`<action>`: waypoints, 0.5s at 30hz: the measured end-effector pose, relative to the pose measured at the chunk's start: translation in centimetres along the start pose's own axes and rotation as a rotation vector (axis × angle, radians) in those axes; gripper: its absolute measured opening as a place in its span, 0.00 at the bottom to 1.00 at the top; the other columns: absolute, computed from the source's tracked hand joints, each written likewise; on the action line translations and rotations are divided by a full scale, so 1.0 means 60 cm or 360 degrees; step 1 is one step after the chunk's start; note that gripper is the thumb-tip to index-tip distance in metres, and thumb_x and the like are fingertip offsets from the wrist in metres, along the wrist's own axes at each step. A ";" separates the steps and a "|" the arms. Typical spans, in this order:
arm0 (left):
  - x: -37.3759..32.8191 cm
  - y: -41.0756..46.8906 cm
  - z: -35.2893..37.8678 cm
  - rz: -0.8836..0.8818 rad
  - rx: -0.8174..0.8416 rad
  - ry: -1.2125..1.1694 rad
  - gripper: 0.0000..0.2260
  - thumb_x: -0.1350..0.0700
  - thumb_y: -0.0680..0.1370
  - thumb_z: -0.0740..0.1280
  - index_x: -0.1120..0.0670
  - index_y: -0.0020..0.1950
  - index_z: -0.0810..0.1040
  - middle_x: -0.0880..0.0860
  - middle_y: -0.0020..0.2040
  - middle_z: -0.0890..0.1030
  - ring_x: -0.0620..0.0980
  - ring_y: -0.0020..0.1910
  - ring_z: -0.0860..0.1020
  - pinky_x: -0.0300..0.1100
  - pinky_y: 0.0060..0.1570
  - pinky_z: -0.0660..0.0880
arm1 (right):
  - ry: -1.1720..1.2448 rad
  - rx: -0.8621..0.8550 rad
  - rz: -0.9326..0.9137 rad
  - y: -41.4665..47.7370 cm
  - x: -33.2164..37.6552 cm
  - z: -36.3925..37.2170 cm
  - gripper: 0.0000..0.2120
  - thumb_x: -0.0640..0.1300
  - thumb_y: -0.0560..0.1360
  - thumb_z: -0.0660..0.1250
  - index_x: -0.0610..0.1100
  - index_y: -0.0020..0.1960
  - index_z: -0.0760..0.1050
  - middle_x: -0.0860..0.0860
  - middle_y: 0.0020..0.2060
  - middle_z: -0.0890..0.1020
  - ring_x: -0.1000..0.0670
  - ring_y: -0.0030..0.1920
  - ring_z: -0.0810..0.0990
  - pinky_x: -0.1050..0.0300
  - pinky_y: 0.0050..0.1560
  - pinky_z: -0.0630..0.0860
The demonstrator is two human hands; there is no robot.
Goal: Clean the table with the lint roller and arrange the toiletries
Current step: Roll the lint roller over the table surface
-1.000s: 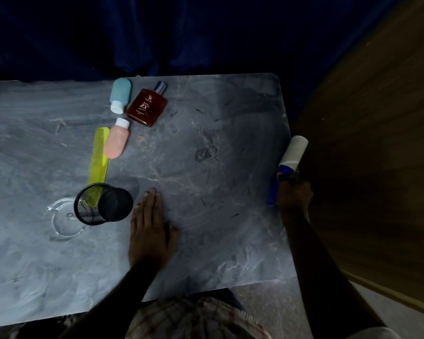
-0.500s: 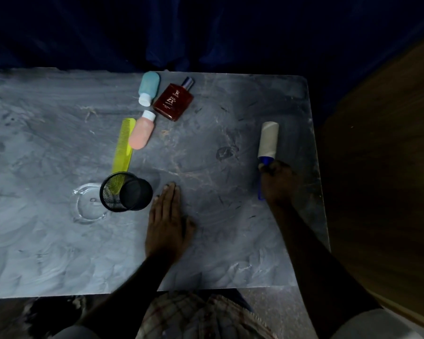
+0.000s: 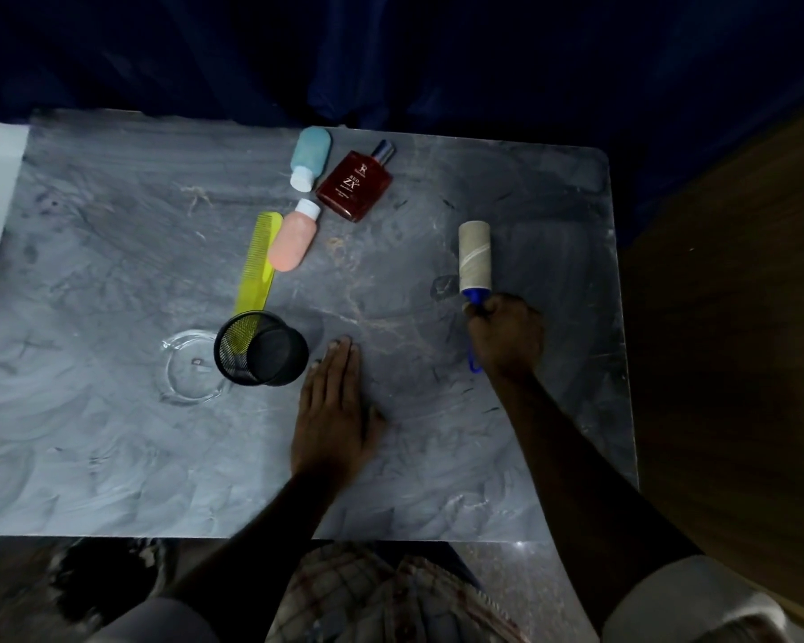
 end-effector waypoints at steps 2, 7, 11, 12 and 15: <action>0.000 0.001 -0.001 0.0006 -0.0009 -0.0009 0.39 0.45 0.79 0.62 0.64 0.85 0.60 0.62 0.85 0.61 0.61 0.84 0.62 0.57 0.84 0.56 | -0.0035 -0.0009 0.0028 0.005 0.000 -0.003 0.20 0.58 0.72 0.66 0.43 0.49 0.84 0.43 0.45 0.87 0.40 0.48 0.85 0.53 0.45 0.78; -0.002 0.003 -0.002 -0.0004 -0.0010 -0.0024 0.38 0.46 0.78 0.62 0.65 0.84 0.61 0.63 0.85 0.63 0.62 0.84 0.63 0.58 0.83 0.58 | -0.0069 0.0018 0.0073 0.012 -0.004 -0.004 0.19 0.59 0.72 0.69 0.44 0.50 0.84 0.44 0.45 0.87 0.41 0.48 0.86 0.54 0.46 0.79; -0.006 0.003 -0.002 -0.0033 0.0007 -0.0059 0.39 0.47 0.76 0.63 0.64 0.84 0.62 0.63 0.84 0.63 0.62 0.84 0.64 0.59 0.83 0.59 | -0.0054 0.0002 0.0082 0.011 -0.007 -0.002 0.20 0.60 0.71 0.69 0.44 0.50 0.84 0.44 0.45 0.87 0.41 0.48 0.86 0.53 0.45 0.80; -0.007 0.004 -0.003 -0.0041 0.0013 -0.0063 0.39 0.47 0.76 0.63 0.64 0.84 0.62 0.63 0.84 0.64 0.62 0.84 0.64 0.59 0.83 0.59 | -0.0055 0.0002 0.0056 0.011 -0.007 -0.001 0.20 0.60 0.71 0.69 0.44 0.49 0.84 0.44 0.44 0.87 0.41 0.47 0.86 0.52 0.45 0.81; -0.011 0.005 -0.009 -0.0059 0.0032 -0.0083 0.39 0.46 0.75 0.62 0.64 0.83 0.62 0.63 0.84 0.64 0.62 0.83 0.65 0.57 0.83 0.57 | -0.0093 0.0002 0.0015 0.007 -0.007 0.007 0.21 0.62 0.71 0.68 0.45 0.49 0.83 0.45 0.44 0.87 0.43 0.45 0.86 0.53 0.42 0.81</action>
Point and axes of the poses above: each hand's wrist, its own y-axis towards the middle knuckle, its own z-axis out of the palm, x = y × z, the point moved 3 cm from there along y, towards the middle knuckle
